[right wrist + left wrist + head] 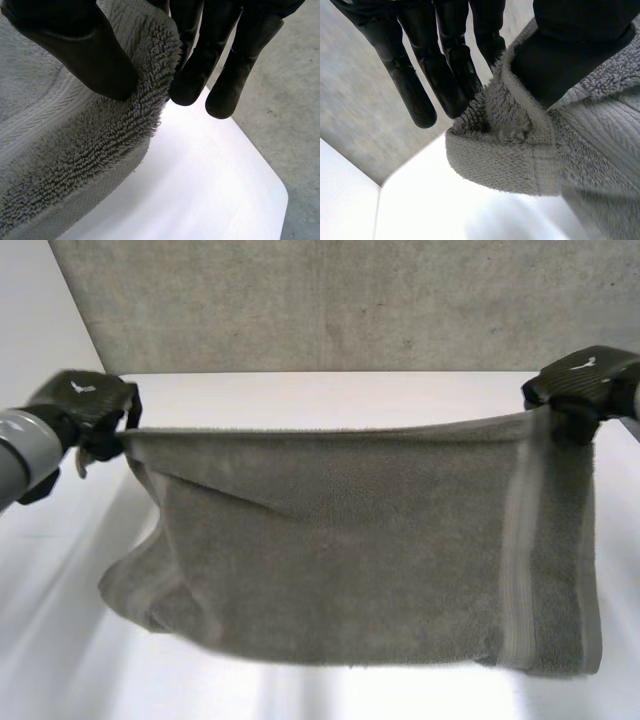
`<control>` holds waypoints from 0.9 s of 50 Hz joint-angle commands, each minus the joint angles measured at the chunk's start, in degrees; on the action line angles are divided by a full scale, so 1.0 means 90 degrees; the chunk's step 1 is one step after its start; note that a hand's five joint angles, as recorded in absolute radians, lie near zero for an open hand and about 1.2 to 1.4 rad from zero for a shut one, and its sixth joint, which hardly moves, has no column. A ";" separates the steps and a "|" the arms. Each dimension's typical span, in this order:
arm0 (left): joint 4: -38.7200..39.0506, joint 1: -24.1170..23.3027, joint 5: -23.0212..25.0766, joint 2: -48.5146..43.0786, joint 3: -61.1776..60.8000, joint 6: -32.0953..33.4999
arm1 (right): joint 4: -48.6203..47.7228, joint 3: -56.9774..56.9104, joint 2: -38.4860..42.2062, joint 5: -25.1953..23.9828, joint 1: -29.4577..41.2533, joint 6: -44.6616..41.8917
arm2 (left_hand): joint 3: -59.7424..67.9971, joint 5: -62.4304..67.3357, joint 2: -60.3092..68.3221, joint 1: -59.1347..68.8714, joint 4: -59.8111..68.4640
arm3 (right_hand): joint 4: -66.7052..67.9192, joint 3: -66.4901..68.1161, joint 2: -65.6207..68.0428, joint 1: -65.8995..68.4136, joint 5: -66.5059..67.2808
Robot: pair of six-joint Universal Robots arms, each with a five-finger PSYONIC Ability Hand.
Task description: Fold the laundry
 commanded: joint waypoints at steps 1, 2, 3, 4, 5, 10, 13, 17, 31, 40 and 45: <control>0.0096 -0.0244 -0.0581 -0.0826 0.1199 0.0216 | -0.0754 -0.0976 0.0680 0.0674 0.0576 0.0080 | 0.1157 0.1331 0.1145 0.1542 0.1134 | 0.0342 0.0316 0.0423 0.0442 0.0418; 0.0192 -0.0302 -0.0813 -0.0826 0.1653 0.0100 | -0.1063 -0.1469 0.0719 0.0916 0.0682 0.0119 | 0.1157 0.1331 0.1145 0.1542 0.1134 | 0.0342 0.0316 0.0423 0.0442 0.0418; 0.0193 -0.0303 -0.0816 -0.0826 0.1658 0.0099 | -0.1453 -0.1977 0.0700 0.1160 0.0751 0.0197 | 0.1157 0.1331 0.1145 0.1542 0.1134 | 0.0342 0.0316 0.0423 0.0442 0.0418; 0.0348 -0.0380 -0.1057 -0.0788 0.2112 -0.0133 | -0.1457 -0.1982 0.0700 0.1163 0.0752 0.0197 | 0.1157 0.1331 0.1145 0.1542 0.1134 | 0.0342 0.0316 0.0423 0.0442 0.0418; 0.0553 -0.0458 -0.1311 -0.0691 0.2523 -0.0493 | -0.1921 -0.2465 0.0642 0.1337 0.0800 0.0371 | 0.1157 0.1331 0.1145 0.1542 0.1134 | 0.0342 0.0316 0.0423 0.0442 0.0418; 0.1352 -0.0430 -0.1898 -0.0106 0.3375 -0.1811 | -0.3410 -0.3183 0.0104 0.1495 0.0801 0.1389 | 0.1157 0.1331 0.1145 0.1542 0.1134 | 0.0342 0.0316 0.0423 0.0442 0.0418; 0.1880 -0.0420 -0.1997 0.0149 0.3610 -0.2379 | -0.4023 -0.3154 -0.0158 0.1514 0.0781 0.1914 | 0.1157 0.1331 0.1145 0.1542 0.1134 | 0.0342 0.0316 0.0423 0.0442 0.0418; 0.2185 -0.0430 -0.1978 0.0267 0.3631 -0.2538 | -0.3783 -0.2979 -0.0296 0.1504 0.0781 0.2053 | 0.1157 0.1331 0.1145 0.1542 0.1134 | 0.0342 0.0316 0.0423 0.0442 0.0418; 0.2820 -0.0420 -0.1626 -0.0035 0.1189 -0.2548 | -0.2902 -0.0317 -0.0101 0.0666 0.0791 0.2004 | 0.1157 0.1331 0.1145 0.1542 0.1134 | 0.0342 0.0316 0.0423 0.0442 0.0418; 0.4451 -0.0410 -0.1060 -0.1256 -0.1086 -0.2480 | -0.3918 0.1719 0.0563 0.0333 0.0791 0.1662 | 0.1157 0.1331 0.1145 0.1542 0.1134 | 0.0342 0.0316 0.0423 0.0442 0.0418; 0.4656 -0.0410 -0.0962 -0.1881 -0.1584 -0.1972 | -0.4475 0.2490 0.1236 0.0469 0.0810 0.0932 | 0.1157 0.1331 0.1145 0.1542 0.1134 | 0.0342 0.0316 0.0423 0.0442 0.0418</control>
